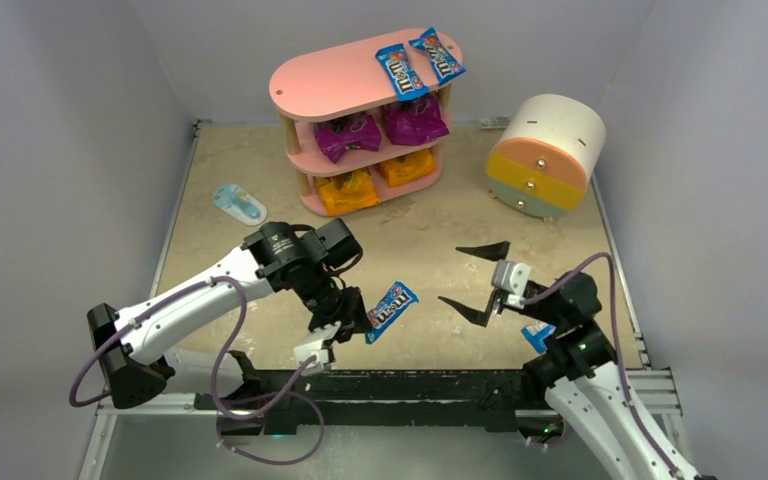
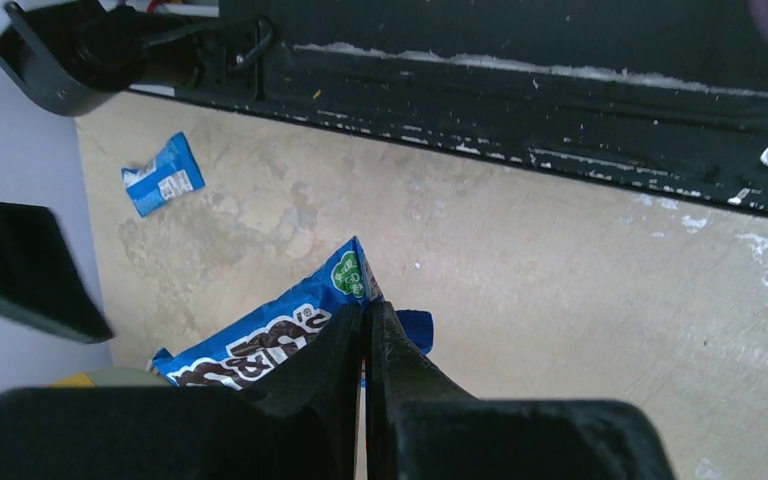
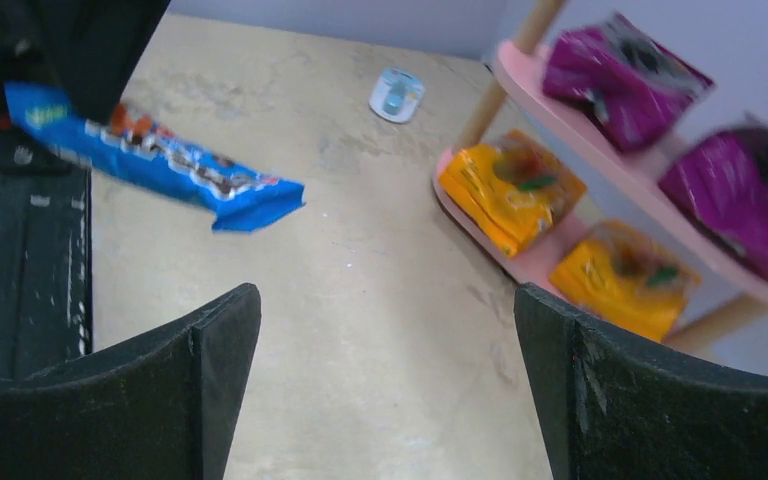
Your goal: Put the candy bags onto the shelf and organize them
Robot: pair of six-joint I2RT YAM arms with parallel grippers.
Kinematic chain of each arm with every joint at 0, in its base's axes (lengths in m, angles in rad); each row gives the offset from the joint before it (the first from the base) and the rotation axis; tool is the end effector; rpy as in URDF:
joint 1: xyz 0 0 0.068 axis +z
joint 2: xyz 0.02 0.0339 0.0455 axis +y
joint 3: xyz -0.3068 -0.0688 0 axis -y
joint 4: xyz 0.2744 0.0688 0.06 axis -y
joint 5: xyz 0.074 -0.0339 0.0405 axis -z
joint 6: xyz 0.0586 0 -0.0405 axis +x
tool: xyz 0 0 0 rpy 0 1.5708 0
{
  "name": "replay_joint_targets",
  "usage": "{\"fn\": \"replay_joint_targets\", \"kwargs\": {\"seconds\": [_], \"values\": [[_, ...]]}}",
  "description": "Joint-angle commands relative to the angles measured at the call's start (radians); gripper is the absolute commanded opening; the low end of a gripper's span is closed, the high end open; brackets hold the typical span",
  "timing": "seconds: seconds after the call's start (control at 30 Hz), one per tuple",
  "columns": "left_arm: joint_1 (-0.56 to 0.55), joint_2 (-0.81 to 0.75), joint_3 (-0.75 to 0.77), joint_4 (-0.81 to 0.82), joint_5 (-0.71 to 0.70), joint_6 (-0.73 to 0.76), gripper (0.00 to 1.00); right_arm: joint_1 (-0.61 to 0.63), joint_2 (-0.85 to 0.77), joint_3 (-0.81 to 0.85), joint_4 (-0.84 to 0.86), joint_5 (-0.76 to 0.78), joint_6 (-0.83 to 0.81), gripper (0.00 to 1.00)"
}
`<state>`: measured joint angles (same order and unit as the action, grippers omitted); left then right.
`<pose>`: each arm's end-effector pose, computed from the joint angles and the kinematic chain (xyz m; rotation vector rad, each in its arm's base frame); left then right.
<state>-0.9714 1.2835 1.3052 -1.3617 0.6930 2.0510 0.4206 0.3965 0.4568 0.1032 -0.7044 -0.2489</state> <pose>0.1007 -0.2138 0.3577 2.5245 0.0449 -0.6310 0.0980 0.0854 0.3277 -1.0002 1.0878 0.6335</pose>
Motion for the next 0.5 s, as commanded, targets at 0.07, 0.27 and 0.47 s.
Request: {"fn": "replay_joint_targets", "kwargs": {"seconds": [0.07, 0.27, 0.47], "values": [[-0.004, -0.059, 0.021, -0.071, 0.200, 0.360, 0.00, 0.003, 0.147, -0.015, 0.175, -0.320, -0.438, 0.98], [-0.004, -0.051, 0.010, -0.071, 0.217, 0.412, 0.00, 0.003, 0.465, 0.248, -0.328, -0.763, -0.991, 0.94], [-0.004, -0.014, 0.040, -0.071, 0.208, 0.421, 0.00, 0.028, 0.712, 0.509, -1.245, -0.865, -1.946, 0.92]]}}
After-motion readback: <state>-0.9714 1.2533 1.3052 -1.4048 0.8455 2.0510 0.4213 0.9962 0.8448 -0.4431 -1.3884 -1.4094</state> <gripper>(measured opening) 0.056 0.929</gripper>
